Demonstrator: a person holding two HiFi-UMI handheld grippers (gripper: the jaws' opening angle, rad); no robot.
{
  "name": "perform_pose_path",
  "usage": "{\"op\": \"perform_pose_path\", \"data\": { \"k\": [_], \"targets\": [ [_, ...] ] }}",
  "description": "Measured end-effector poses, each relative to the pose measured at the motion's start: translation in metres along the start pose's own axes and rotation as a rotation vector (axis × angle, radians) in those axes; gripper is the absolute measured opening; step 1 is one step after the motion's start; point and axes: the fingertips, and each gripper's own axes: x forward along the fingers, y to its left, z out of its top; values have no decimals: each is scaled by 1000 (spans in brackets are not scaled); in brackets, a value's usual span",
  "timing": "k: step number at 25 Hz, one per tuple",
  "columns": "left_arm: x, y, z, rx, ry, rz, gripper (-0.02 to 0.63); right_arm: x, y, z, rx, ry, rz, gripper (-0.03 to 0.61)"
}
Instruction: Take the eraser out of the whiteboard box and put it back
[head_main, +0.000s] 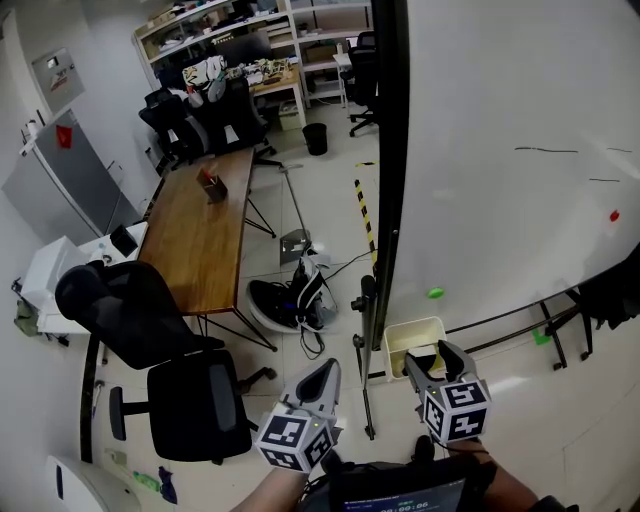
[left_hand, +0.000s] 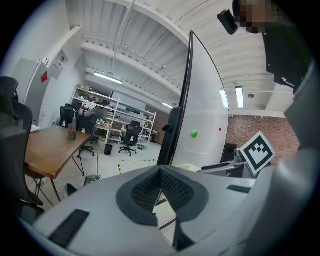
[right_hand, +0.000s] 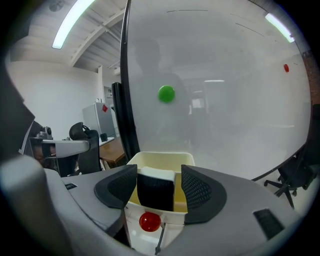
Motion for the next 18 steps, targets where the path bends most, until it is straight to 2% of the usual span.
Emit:
{"op": "perform_pose_path", "data": {
  "k": [8, 18],
  "targets": [
    [6, 1, -22, -27, 44, 1, 21, 13, 3, -19, 10, 48, -11, 307],
    [2, 0, -14, -27, 29, 3, 21, 11, 2, -18, 25, 56, -14, 298]
  ]
}}
